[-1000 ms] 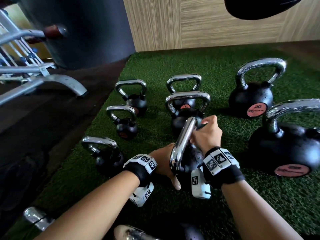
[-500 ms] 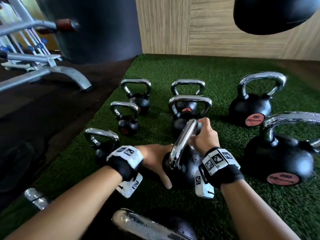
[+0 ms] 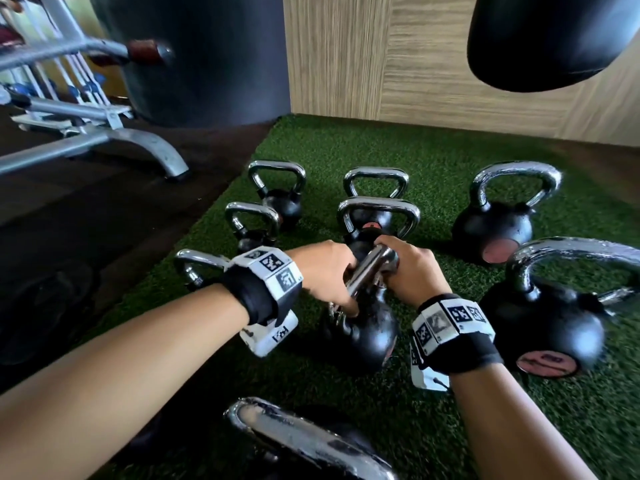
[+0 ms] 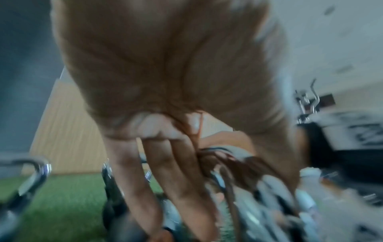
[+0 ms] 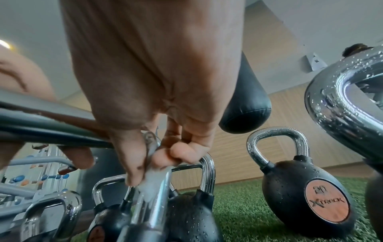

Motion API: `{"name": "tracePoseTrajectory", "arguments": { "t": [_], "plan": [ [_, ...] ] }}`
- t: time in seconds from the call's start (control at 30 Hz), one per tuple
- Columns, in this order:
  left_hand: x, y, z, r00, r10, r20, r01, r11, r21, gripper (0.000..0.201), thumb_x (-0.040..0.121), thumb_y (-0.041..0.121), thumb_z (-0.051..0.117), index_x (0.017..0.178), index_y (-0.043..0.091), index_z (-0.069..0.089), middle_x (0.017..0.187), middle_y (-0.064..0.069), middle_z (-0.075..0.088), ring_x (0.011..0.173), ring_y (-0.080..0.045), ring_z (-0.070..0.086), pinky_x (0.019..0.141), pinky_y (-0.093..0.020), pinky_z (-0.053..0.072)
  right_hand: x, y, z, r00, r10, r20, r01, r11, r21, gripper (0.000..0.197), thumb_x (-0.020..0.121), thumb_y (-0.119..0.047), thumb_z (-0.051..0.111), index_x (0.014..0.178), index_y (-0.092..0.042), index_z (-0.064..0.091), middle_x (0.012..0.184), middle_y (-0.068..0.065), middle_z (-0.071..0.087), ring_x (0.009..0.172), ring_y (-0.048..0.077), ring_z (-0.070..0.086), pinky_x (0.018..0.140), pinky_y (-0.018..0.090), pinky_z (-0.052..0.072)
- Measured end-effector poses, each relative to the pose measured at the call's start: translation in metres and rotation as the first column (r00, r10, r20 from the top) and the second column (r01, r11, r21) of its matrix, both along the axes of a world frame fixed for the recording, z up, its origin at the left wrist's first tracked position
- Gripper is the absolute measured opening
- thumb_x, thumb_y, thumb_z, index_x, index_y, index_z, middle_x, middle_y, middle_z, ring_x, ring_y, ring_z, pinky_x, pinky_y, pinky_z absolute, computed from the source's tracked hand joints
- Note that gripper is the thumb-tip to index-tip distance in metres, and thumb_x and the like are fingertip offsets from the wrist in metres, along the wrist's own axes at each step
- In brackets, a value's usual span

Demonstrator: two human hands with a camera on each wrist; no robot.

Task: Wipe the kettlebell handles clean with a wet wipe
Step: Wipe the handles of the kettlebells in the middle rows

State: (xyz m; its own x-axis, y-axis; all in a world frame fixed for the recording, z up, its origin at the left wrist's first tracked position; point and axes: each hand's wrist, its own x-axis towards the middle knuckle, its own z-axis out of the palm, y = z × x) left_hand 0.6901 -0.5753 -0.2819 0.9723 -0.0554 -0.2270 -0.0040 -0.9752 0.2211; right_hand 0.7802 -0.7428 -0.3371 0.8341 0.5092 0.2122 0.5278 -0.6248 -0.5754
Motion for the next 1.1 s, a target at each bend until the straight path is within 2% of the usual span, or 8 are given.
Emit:
{"name": "tracePoseTrajectory", "arguments": {
  "t": [0.13,0.23,0.37,0.5,0.6,0.8,0.93,1.1],
  "plan": [
    [0.009,0.014,0.015,0.985,-0.160,-0.070,0.165,0.984,0.066,0.043,0.065,0.035,0.090,0.103,0.027,0.070,0.090,0.009,0.075,0.079,-0.010,0.068,0.067,-0.029,0.053,-0.007,-0.015,0.006,0.997,-0.081,0.016,0.082,0.994,-0.067,0.033,0.082,-0.015,0.066,0.112,-0.029,0.070,0.096,0.005,0.073,0.093,0.029,0.068,0.072,0.022,0.040],
    [0.017,0.023,0.025,0.955,-0.273,-0.115,0.290,0.941,0.176,0.081,0.065,0.037,0.089,0.137,0.050,0.053,0.098,0.024,0.067,0.077,0.004,0.058,0.062,-0.021,0.040,-0.019,-0.029,0.010,0.994,-0.086,0.062,0.094,0.988,-0.123,0.016,0.078,-0.014,0.067,0.093,-0.018,0.070,0.088,0.008,0.072,0.088,0.033,0.066,0.067,0.025,0.038],
    [0.026,0.028,0.027,0.952,-0.296,-0.082,0.307,0.906,0.290,0.085,0.065,0.036,0.089,0.137,0.059,0.050,0.107,0.021,0.067,0.093,-0.008,0.061,0.066,-0.025,0.034,-0.036,-0.042,0.012,0.995,-0.056,0.076,0.069,0.983,-0.170,0.015,0.075,-0.019,0.075,0.088,-0.014,0.070,0.084,0.009,0.071,0.085,0.032,0.066,0.067,0.028,0.043],
    [0.021,0.035,0.020,0.972,-0.226,0.064,0.206,0.951,0.231,0.077,0.065,0.027,0.092,0.131,0.054,0.062,0.099,0.009,0.072,0.082,-0.012,0.062,0.056,-0.019,0.035,-0.046,-0.045,0.016,0.996,-0.069,0.052,0.078,0.979,-0.187,0.015,0.076,-0.021,0.075,0.087,-0.013,0.071,0.081,0.010,0.070,0.083,0.032,0.067,0.070,0.030,0.049],
    [0.014,0.038,0.009,0.977,-0.155,0.148,0.127,0.975,0.181,0.073,0.069,0.029,0.092,0.134,0.047,0.062,0.116,0.000,0.075,0.095,-0.019,0.068,0.076,-0.028,0.051,-0.051,-0.043,0.020,0.996,-0.078,0.032,0.083,0.975,-0.207,0.012,0.078,-0.020,0.072,0.085,-0.011,0.070,0.083,0.012,0.069,0.086,0.033,0.067,0.068,0.026,0.041],
    [-0.049,0.076,-0.006,0.931,0.178,0.320,-0.104,0.966,-0.236,0.057,0.093,0.008,0.067,0.141,0.038,0.057,0.129,0.010,0.070,0.095,-0.006,0.074,0.095,-0.032,0.057,-0.083,-0.066,0.036,0.997,-0.081,-0.007,0.081,0.997,0.018,0.036,0.079,-0.031,0.078,0.110,-0.031,0.061,0.080,-0.006,0.069,0.073,0.013,0.064,0.059,0.022,0.043],
    [-0.121,0.096,-0.040,0.870,0.460,0.175,-0.250,0.720,-0.648,0.059,0.095,-0.014,0.053,0.119,0.038,0.068,0.119,0.002,0.074,0.100,-0.018,0.075,0.098,-0.040,0.057,-0.117,-0.074,0.053,0.990,0.068,-0.121,-0.054,0.992,0.117,0.017,0.079,-0.027,0.080,0.091,-0.032,0.070,0.086,-0.011,0.074,0.077,0.006,0.067,0.068,0.028,0.049],
    [-0.196,0.073,-0.089,0.963,0.220,-0.158,-0.259,0.584,-0.770,0.075,0.086,-0.015,0.063,0.135,0.041,0.057,0.138,0.007,0.064,0.124,-0.018,0.065,0.094,-0.035,0.057,-0.172,-0.073,0.078,0.900,0.317,-0.299,-0.300,0.949,0.101,0.015,0.084,-0.028,0.078,0.095,-0.037,0.073,0.098,-0.013,0.072,0.090,0.002,0.067,0.080,0.027,0.051]
  ]
}}
